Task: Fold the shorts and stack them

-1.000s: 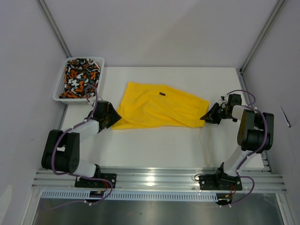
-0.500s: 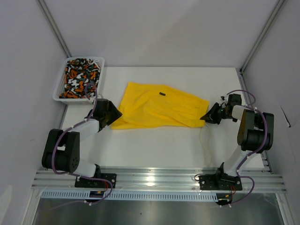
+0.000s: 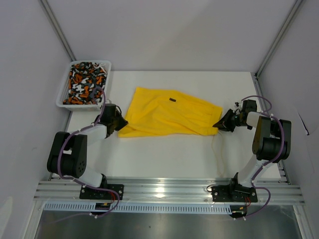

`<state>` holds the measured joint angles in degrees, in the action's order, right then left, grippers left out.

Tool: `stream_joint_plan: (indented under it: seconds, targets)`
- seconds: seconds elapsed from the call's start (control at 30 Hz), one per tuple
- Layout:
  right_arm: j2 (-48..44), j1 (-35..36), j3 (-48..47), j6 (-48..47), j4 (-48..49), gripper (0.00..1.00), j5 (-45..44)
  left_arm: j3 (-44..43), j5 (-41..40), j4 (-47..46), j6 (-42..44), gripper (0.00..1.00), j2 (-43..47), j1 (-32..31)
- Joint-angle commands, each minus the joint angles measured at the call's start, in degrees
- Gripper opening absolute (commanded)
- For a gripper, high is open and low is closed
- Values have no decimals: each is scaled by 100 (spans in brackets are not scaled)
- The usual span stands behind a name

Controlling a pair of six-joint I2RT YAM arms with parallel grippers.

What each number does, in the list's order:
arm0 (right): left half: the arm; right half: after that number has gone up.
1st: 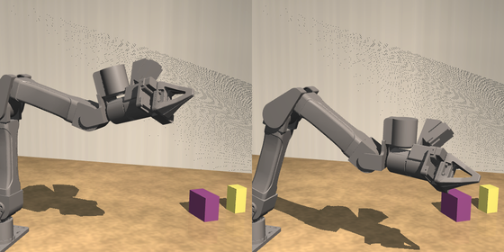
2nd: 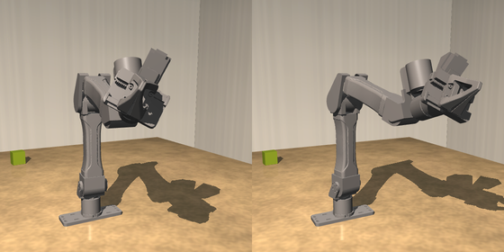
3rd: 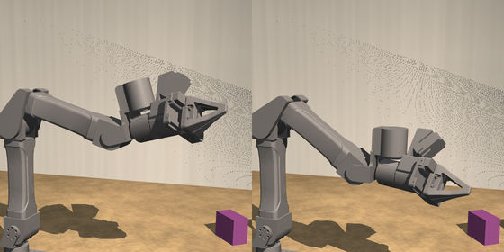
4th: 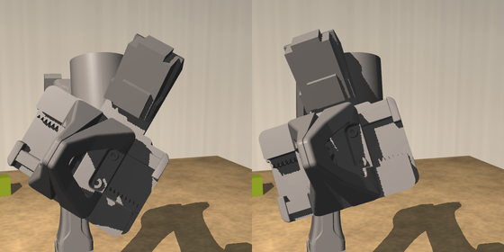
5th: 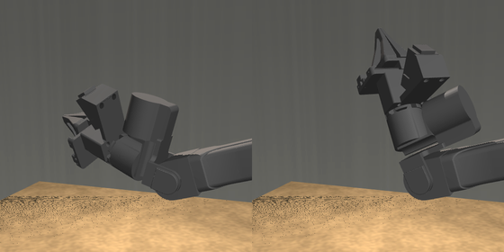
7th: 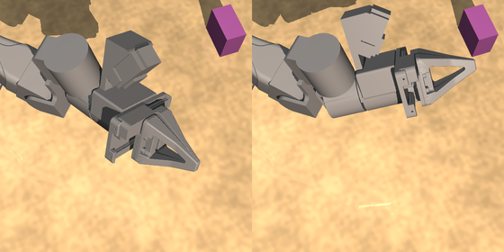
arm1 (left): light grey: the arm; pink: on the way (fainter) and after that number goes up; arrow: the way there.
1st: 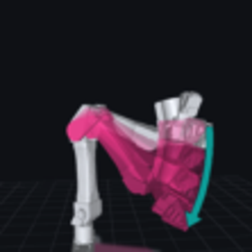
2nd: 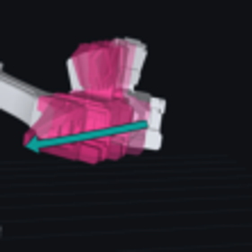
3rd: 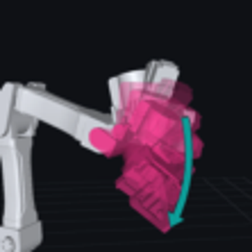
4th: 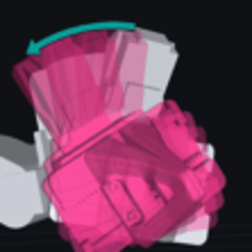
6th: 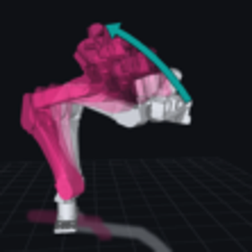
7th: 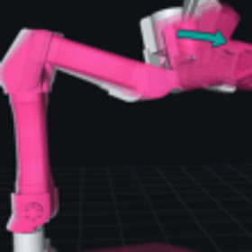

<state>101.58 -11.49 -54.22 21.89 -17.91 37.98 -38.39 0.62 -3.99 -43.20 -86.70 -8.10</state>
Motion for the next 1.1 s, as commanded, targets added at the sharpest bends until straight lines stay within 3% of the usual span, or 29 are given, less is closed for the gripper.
stream_joint_plan:
  seconds: [0.0,0.67,1.07]
  targets:
    - [-24,-29,34,-27,121,13,-124,-195,52,-234,119,0,39,45]
    - [222,-91,-221,35,-177,3,-387,-19,105,882,365,0,1427,440]
    - [239,-178,-318,70,-336,3,-546,885,86,795,523,0,1972,590]
